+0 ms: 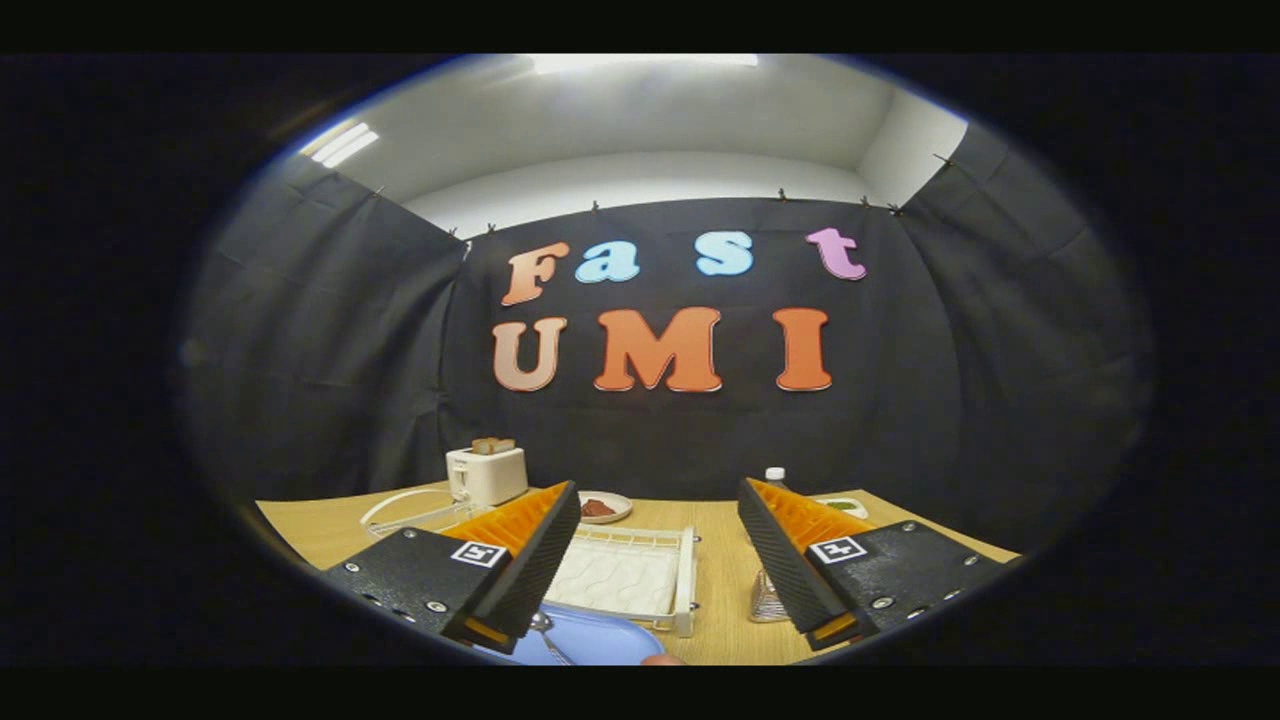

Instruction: Take the plate from the dish rack, then take the spoon from the basket and place it into the plate.

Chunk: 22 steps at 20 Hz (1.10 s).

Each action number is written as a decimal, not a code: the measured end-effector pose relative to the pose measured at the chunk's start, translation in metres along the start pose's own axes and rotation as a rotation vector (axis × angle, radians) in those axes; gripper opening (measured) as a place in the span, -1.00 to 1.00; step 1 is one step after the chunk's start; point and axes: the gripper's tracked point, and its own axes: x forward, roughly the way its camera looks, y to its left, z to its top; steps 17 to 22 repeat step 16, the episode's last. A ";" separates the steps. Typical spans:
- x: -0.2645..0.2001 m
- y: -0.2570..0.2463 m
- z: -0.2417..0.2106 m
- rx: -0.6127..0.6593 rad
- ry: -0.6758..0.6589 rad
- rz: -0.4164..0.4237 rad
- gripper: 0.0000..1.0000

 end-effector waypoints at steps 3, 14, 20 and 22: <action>0.001 -0.003 0.002 0.001 -0.010 -0.006 0.88; 0.007 -0.004 0.000 -0.025 -0.004 -0.043 0.88; 0.007 -0.002 -0.001 -0.027 -0.002 -0.041 0.88; 0.007 -0.002 -0.001 -0.027 -0.002 -0.041 0.88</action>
